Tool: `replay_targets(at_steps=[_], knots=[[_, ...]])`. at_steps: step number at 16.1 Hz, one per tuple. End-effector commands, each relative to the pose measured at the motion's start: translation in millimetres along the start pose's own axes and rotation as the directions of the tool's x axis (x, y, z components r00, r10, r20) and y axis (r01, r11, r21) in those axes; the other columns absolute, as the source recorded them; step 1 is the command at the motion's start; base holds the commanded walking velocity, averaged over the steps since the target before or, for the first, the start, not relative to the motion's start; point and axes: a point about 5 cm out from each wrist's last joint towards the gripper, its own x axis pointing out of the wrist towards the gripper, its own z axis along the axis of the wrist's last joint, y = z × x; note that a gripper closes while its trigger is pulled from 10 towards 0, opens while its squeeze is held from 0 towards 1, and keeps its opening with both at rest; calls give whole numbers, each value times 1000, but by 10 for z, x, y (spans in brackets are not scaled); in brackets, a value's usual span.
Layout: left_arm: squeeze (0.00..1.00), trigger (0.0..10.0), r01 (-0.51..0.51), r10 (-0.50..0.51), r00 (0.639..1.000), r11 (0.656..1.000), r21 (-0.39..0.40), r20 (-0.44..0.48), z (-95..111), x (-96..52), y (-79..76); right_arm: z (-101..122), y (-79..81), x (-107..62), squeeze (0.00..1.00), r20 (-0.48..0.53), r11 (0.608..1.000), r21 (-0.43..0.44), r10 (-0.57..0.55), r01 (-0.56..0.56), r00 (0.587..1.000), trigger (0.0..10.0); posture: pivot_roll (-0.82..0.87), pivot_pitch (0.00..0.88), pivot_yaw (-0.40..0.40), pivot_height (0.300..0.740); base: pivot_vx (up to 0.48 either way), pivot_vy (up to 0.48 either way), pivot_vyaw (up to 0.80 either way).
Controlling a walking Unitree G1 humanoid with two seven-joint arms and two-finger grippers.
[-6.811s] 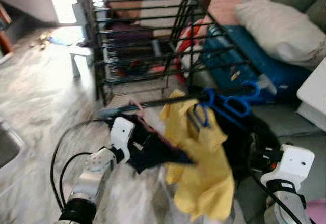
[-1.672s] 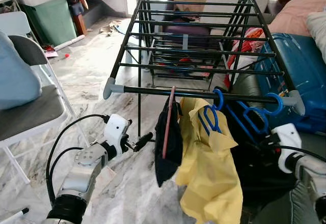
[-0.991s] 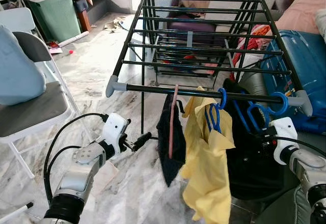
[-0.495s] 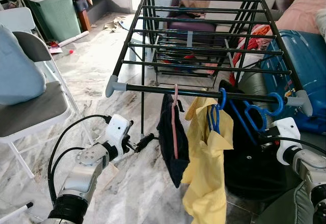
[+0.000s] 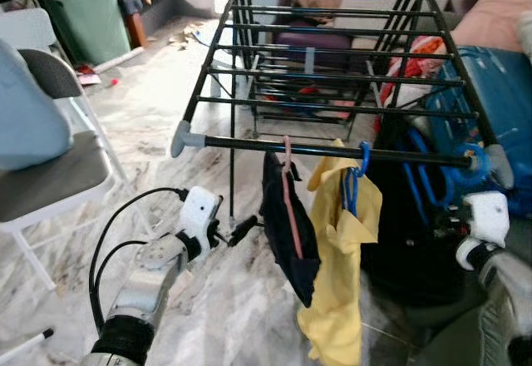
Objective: Hang hanger
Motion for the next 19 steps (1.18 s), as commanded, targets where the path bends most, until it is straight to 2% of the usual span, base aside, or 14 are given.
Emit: replay_targets(at_steps=[1, 2, 3, 5, 8, 10, 14, 19], knots=[[0, 10000, -28, 28, 999, 1000, 5, -17, -30, 12, -3, 122, 41, -71, 0, 71, 1000, -1, -26, 26, 997, 4471, -10, 28, -21, 740, 0, 0, 0], [0, 10000, -31, 31, 999, 1000, 0, -20, -47, 15, -16, 66, 109, -133, 0, 64, 999, 29, -38, 36, 997, 10000, -16, 24, -25, 740, 0, 0, 0], [0, 10000, -40, 40, 999, 999, -15, -26, -90, 10, -43, -89, 337, -341, 0, 27, 991, 109, -74, 71, 997, 10000, -21, 0, -33, 740, 0, 0, 0], [0, 10000, -39, 38, 999, 999, -24, -37, -119, 29, -51, -281, 575, -549, 0, -54, 978, 168, -115, 122, 992, 10000, -26, 0, -34, 740, 0, 0, 0], [0, 10000, -34, 32, 998, 999, -33, -61, -162, 41, -35, -345, 753, -739, 0, -76, 955, 232, -172, 185, 982, 10000, -47, 0, -18, 740, 0, 0, 0], [0, 10000, -22, 20, 998, 999, -24, -66, -165, 79, -54, -330, 760, -749, 0, -87, 945, 244, -202, 217, 976, 10000, -46, 0, -15, 740, 0, 0, 0], [0, 10000, -35, 33, 998, 999, -20, -61, -144, 102, -23, -337, 839, -716, 0, -97, 943, 257, -190, 209, 977, 10000, -39, 0, -24, 740, -292, 0, 0], [0, 10000, -47, 46, 997, 999, -19, -54, -113, 143, -17, -310, 788, -676, 0, -89, 935, 268, -215, 231, 973, 10000, -40, 0, -27, 740, -324, 0, 0]])
